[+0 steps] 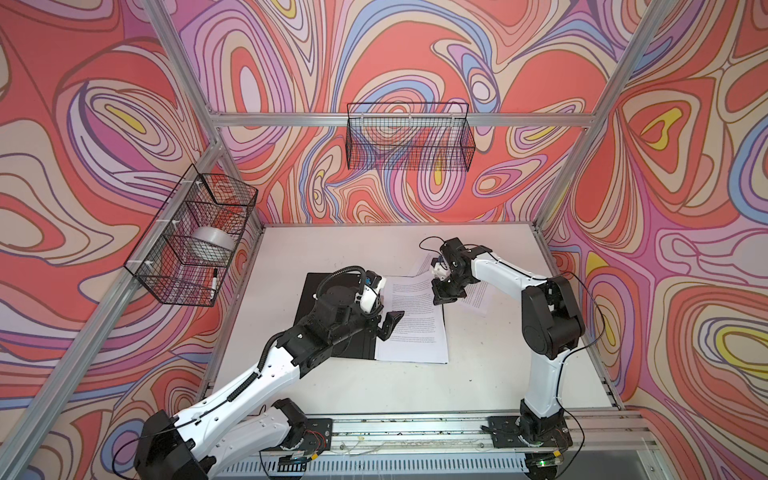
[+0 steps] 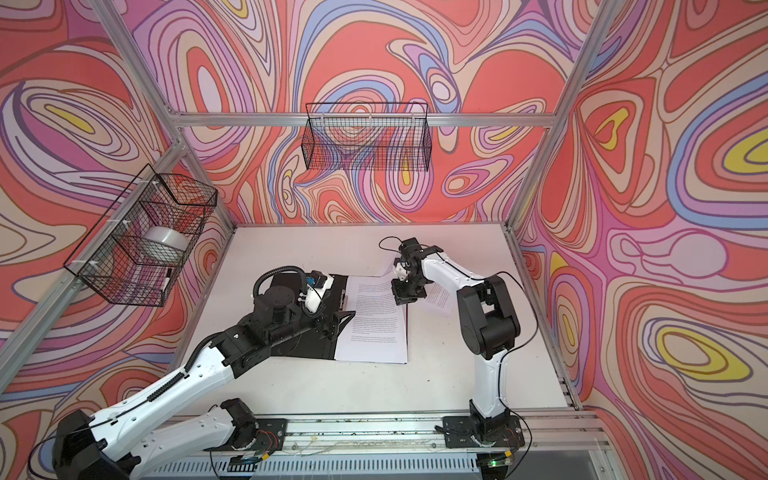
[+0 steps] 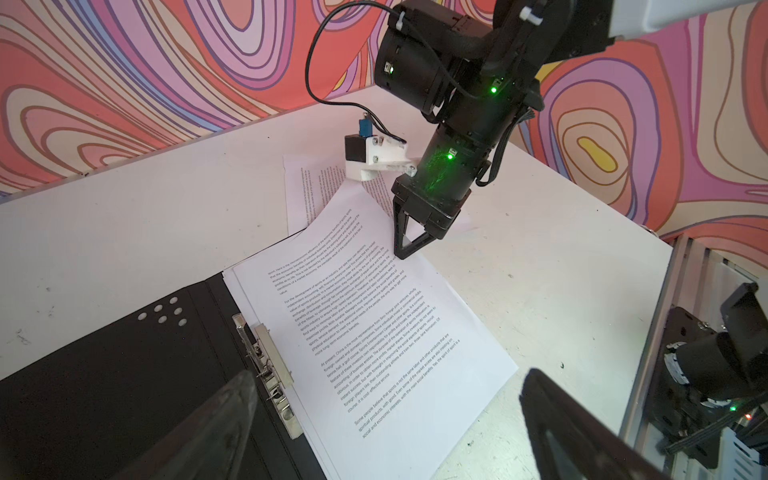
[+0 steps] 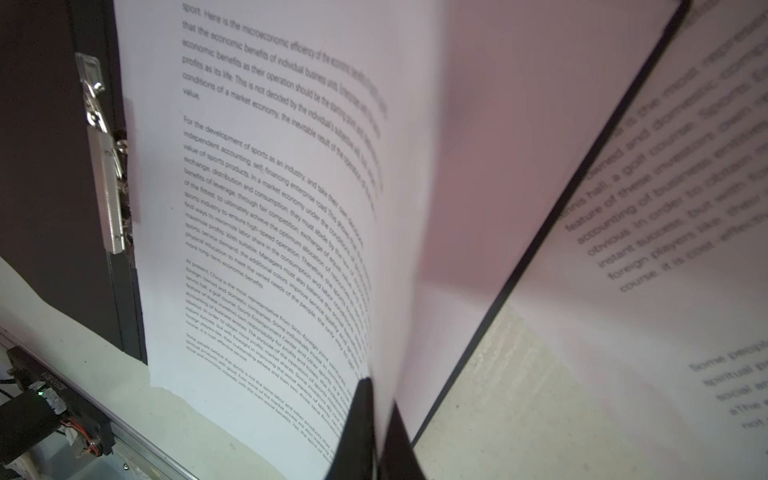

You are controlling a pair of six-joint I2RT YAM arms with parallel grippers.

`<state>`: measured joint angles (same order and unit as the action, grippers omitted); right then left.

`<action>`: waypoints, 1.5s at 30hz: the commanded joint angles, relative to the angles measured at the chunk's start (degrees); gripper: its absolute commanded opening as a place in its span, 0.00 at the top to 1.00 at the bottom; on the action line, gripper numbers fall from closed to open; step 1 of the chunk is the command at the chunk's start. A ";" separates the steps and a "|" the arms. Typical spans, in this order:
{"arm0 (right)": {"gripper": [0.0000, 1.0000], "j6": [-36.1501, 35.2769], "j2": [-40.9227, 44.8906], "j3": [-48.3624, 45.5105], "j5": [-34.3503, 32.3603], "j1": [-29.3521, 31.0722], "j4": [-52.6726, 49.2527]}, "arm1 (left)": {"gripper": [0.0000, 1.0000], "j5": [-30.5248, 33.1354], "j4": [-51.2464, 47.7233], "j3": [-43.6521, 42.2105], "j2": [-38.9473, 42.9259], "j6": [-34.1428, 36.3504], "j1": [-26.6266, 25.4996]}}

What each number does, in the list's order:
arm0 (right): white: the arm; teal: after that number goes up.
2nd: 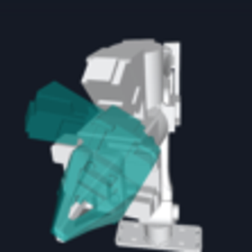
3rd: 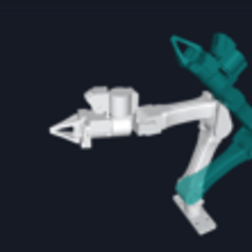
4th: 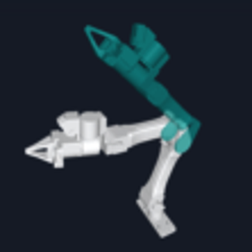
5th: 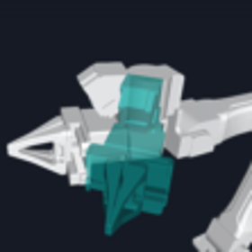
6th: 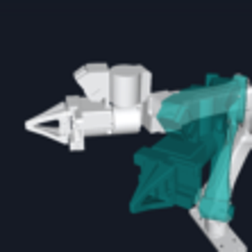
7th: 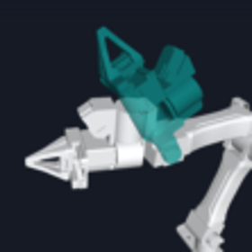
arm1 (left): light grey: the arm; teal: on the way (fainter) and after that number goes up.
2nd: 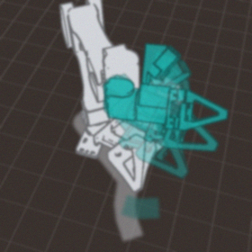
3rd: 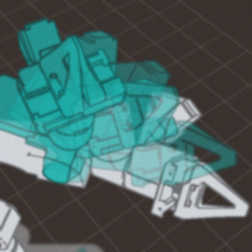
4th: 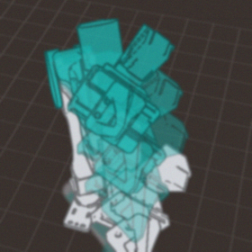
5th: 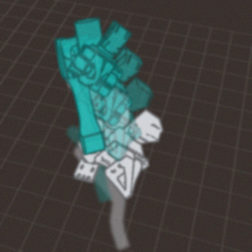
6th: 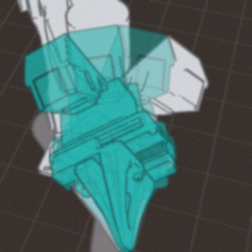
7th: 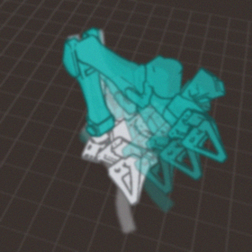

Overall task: Put the files into the folder
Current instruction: 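Lower the held sheet onto the folder's clipped sheets with the right gripper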

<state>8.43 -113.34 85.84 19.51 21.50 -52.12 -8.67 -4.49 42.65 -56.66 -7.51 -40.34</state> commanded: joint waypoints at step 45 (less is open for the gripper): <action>0.71 1.33 -2.47 2.22 -0.44 1.62 0.14 | 0.00 -1.13 -0.73 1.47 0.50 0.48 0.35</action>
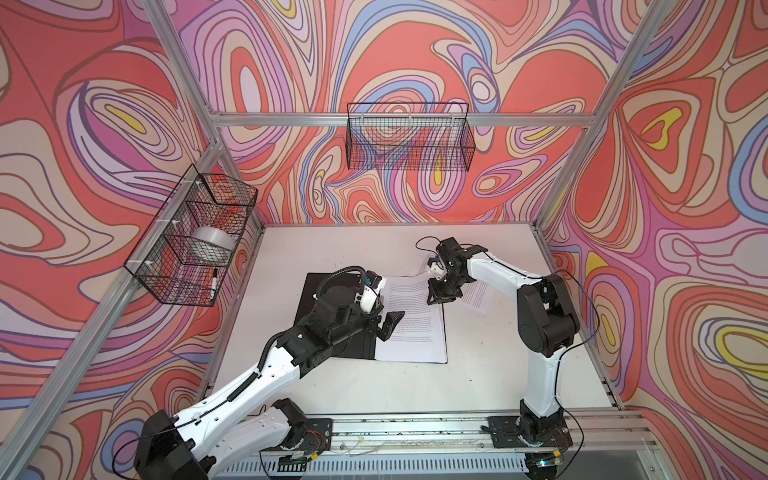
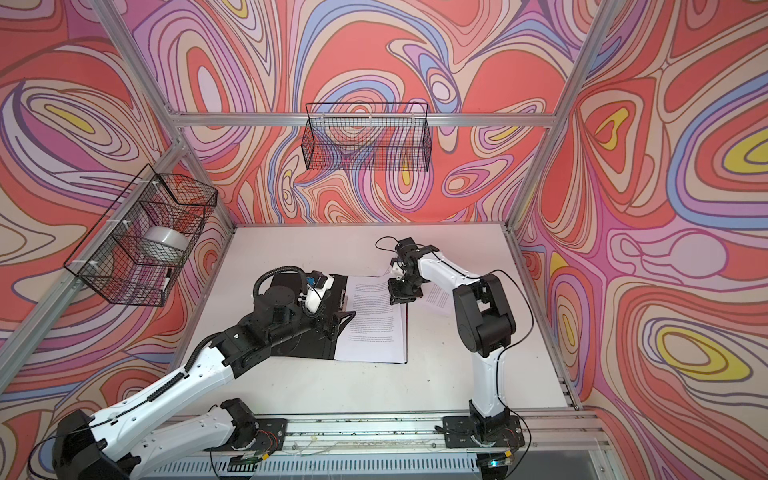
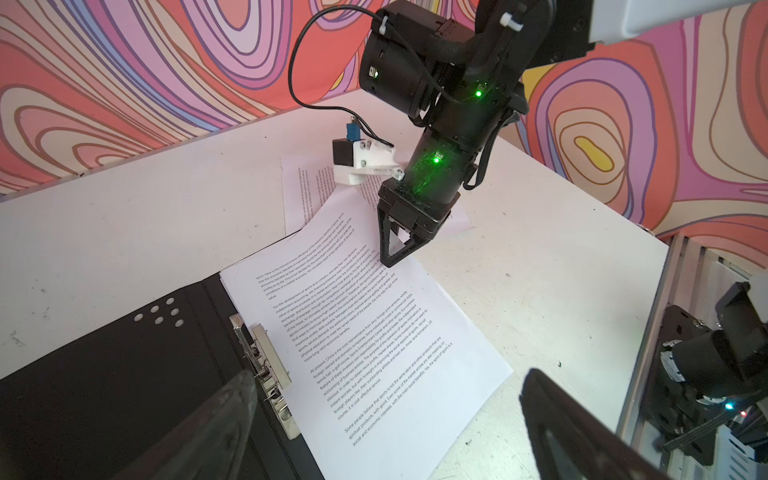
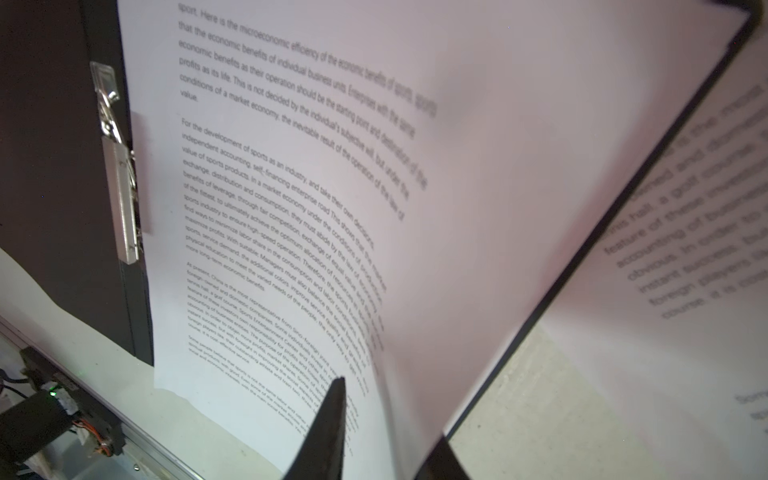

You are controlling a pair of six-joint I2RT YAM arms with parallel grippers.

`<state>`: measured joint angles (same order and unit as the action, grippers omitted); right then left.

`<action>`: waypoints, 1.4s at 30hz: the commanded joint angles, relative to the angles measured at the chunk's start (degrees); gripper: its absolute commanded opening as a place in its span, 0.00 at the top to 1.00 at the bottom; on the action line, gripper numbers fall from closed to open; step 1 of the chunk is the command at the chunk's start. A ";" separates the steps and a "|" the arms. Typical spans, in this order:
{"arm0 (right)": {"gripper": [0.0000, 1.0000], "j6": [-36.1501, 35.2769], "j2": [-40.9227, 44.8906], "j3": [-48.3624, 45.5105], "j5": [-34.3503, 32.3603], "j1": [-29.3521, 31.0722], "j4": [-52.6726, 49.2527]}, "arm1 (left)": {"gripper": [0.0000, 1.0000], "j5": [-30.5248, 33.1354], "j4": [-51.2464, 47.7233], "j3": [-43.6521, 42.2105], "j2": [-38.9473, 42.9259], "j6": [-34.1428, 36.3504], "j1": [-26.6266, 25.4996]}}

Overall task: Put the files into the folder
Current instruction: 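Lower the held sheet onto the folder's clipped sheets with the right gripper, then open the right gripper and move it back toward the loose sheets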

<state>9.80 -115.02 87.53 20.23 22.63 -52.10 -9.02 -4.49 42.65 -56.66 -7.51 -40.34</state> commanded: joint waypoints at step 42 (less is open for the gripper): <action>0.12 12.35 -18.19 22.85 -14.95 -24.12 8.53 | 0.00 -1.11 -4.19 4.86 -0.98 -6.73 0.35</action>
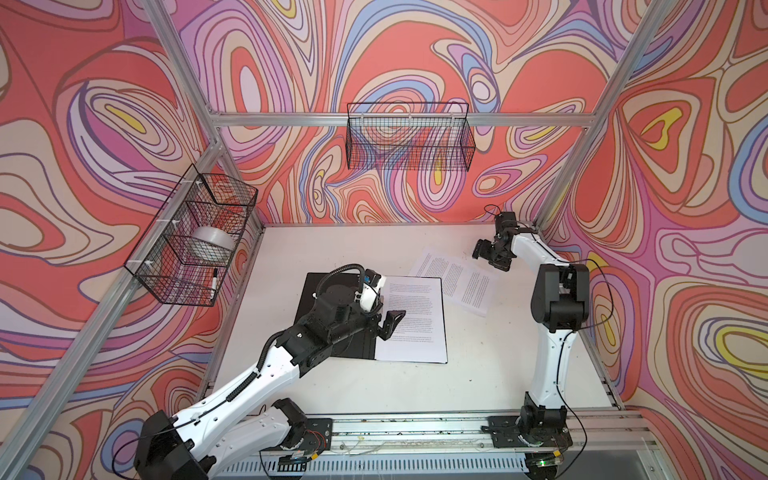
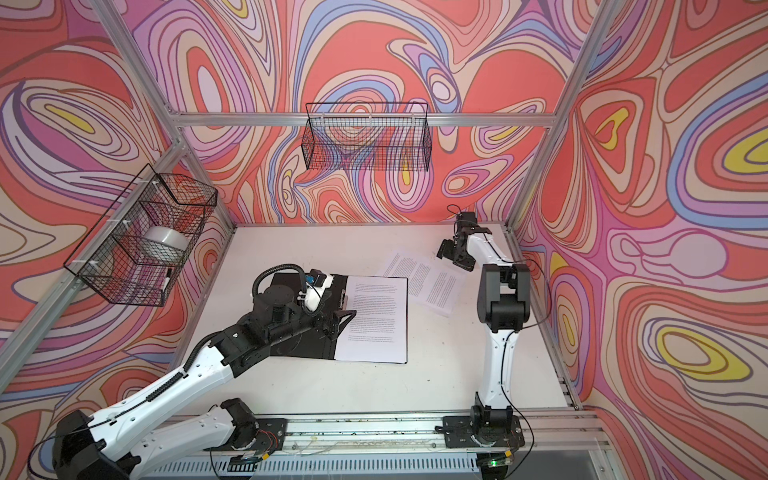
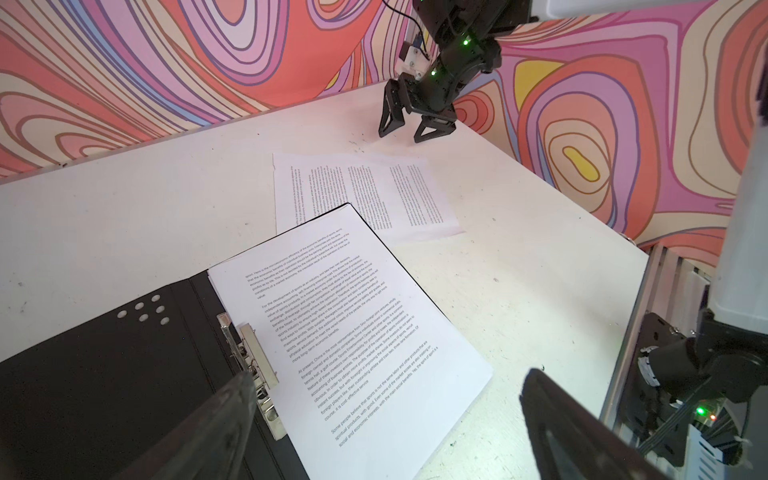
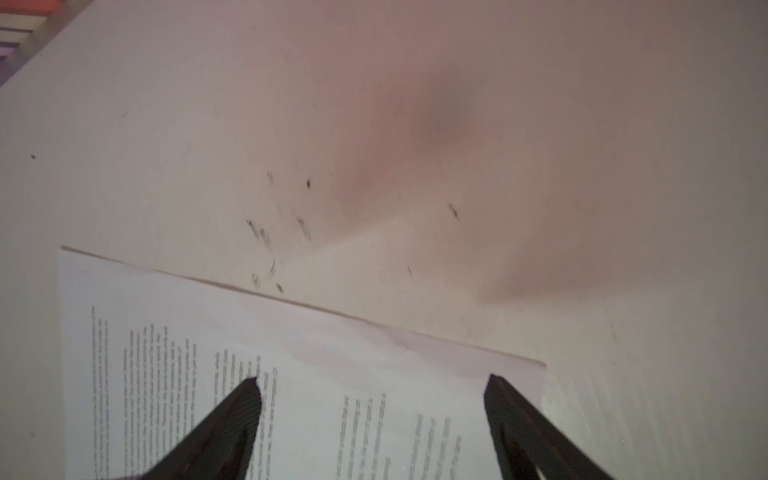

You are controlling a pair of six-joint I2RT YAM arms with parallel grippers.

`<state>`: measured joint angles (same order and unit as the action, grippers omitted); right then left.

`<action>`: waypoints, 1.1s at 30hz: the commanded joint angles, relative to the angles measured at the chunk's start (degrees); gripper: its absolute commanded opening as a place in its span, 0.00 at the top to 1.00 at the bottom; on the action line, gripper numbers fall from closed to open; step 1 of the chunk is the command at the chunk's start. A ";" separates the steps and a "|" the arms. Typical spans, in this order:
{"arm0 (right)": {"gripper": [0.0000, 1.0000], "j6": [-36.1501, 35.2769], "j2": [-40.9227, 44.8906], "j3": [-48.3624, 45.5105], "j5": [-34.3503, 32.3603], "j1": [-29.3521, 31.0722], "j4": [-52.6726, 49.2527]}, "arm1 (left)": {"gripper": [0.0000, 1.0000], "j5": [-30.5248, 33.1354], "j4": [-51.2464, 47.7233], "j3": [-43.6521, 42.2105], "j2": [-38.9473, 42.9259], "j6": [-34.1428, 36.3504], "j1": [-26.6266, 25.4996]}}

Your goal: Put the files into the folder

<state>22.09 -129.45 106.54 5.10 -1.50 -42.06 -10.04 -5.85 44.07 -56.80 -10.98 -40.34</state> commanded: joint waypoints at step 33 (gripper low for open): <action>0.13 9.69 42.59 -56.18 27.10 -9.57 14.84 | 0.17 -17.18 -14.81 40.09 -54.08 -19.98 -11.35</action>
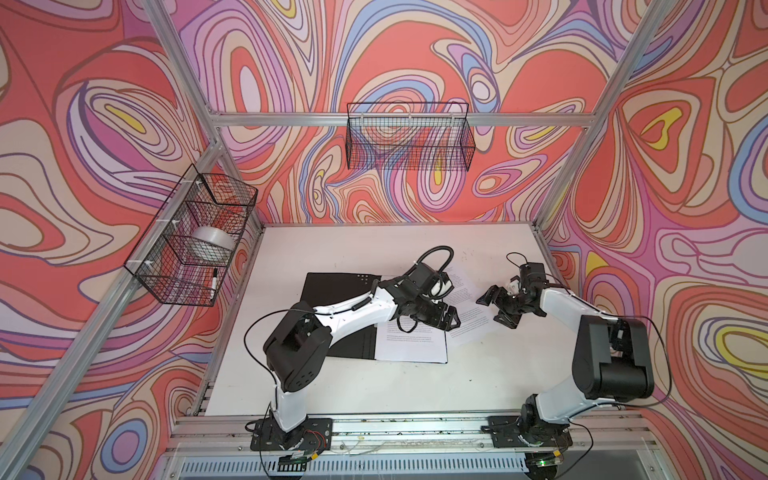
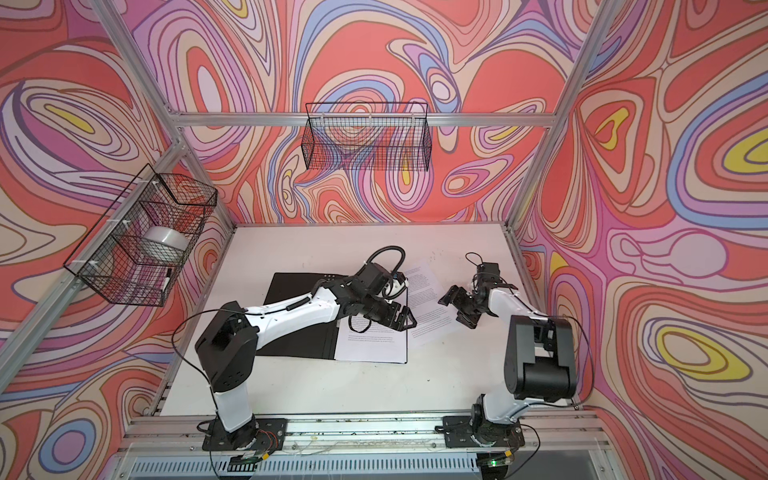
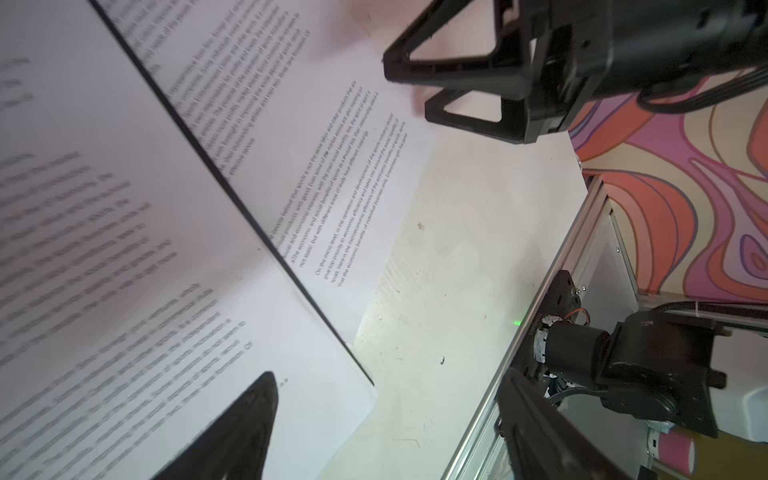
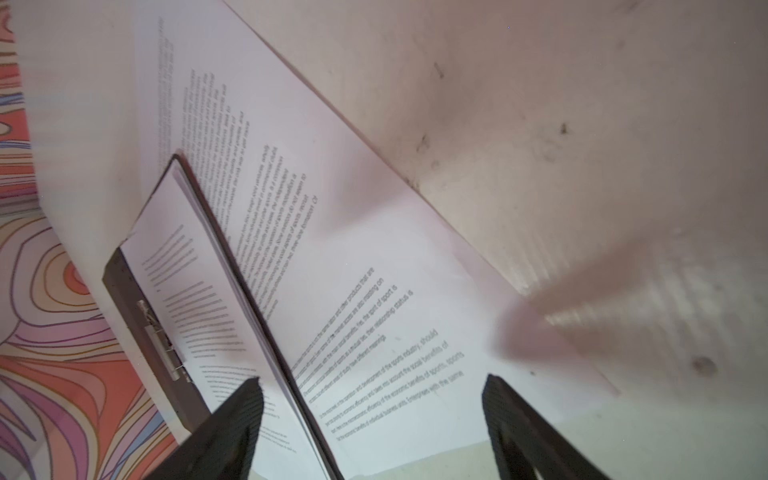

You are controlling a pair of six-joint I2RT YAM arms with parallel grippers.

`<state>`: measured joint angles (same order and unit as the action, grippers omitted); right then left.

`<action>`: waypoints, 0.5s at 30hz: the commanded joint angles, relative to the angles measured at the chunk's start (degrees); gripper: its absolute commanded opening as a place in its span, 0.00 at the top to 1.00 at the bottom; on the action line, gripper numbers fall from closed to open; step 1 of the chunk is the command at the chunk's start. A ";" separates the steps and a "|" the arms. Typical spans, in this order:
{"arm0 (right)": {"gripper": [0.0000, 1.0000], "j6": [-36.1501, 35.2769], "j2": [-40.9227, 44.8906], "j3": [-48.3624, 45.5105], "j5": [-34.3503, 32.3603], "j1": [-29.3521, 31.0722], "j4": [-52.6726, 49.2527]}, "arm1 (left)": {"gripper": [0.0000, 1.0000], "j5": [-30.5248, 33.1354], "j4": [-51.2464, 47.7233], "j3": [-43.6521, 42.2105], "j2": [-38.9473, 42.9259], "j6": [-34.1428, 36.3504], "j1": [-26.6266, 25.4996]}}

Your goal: Put the files into the folder

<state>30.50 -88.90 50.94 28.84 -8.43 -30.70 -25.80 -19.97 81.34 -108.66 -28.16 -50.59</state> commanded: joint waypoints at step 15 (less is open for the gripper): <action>0.14 0.96 -5.64 1.81 0.67 -5.81 5.40 | 0.20 -2.31 2.83 13.09 -18.26 -9.64 -3.64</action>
<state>33.19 -93.67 52.82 30.46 -14.26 -24.60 -27.46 -17.06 92.47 -125.27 -36.56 -53.98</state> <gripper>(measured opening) 0.855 0.796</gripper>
